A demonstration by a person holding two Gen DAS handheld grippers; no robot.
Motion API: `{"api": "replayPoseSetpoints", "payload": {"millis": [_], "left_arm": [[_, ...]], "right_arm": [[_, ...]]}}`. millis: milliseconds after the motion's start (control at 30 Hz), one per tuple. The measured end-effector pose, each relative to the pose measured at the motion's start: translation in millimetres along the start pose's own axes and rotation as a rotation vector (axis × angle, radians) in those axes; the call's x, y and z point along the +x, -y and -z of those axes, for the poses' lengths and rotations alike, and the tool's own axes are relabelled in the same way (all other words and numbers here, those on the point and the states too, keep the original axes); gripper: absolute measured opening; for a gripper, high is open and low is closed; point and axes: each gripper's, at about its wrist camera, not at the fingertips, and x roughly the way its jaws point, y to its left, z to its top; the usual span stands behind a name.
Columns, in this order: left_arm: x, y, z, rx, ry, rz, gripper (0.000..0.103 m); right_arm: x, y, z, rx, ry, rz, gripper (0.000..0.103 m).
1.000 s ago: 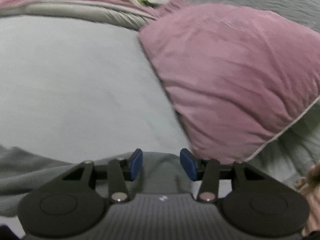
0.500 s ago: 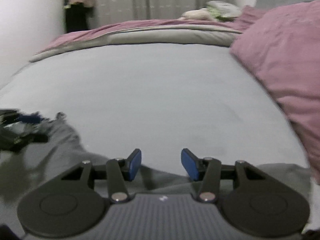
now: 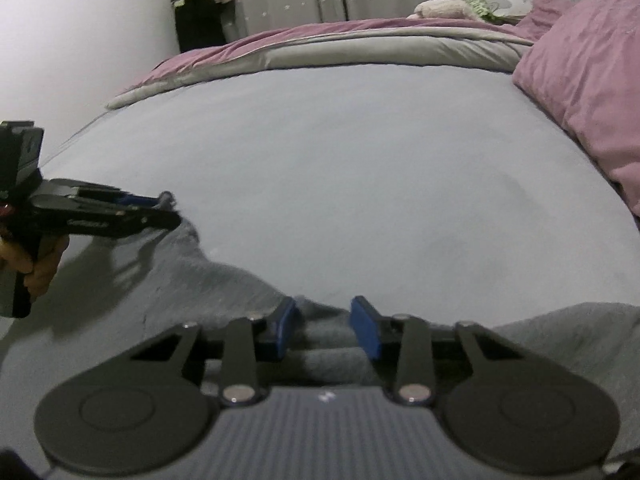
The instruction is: Fold clothes
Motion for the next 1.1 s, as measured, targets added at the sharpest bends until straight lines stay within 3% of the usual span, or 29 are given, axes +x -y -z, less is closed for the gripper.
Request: {"api": "replayPoseSetpoints", "payload": {"millis": [67, 200, 300, 533, 667, 733, 800, 867, 1100], "left_arm": [[-5, 1, 5, -0.013, 0.042, -0.018, 0.006], [-21, 1, 13, -0.043, 0.157, -0.072, 0.006], [-25, 2, 16, -0.037, 0.200, -0.114, 0.006], [3, 5, 13, 0.007, 0.095, -0.172, 0.007], [9, 15, 9, 0.039, 0.075, -0.199, 0.012], [5, 19, 6, 0.032, 0.069, -0.200, 0.025], [-3, 23, 5, 0.010, 0.079, -0.183, 0.035], [-11, 30, 6, 0.015, 0.094, -0.169, 0.039], [-40, 55, 8, 0.033, 0.146, -0.116, 0.041]], "right_arm": [[0, -7, 2, -0.024, 0.013, 0.032, 0.007], [-10, -25, 6, -0.103, 0.106, 0.135, 0.006], [-17, -33, 4, -0.125, 0.179, 0.195, 0.006], [23, -28, 1, -0.100, 0.094, 0.207, 0.007], [26, -22, -1, -0.029, 0.094, 0.203, 0.008], [21, -20, -3, 0.012, 0.097, 0.208, 0.019], [8, -16, -3, 0.053, 0.111, 0.232, 0.044], [-7, -13, -2, 0.087, 0.139, 0.252, 0.047], [-60, 13, 16, 0.239, 0.140, 0.366, 0.047]]}}
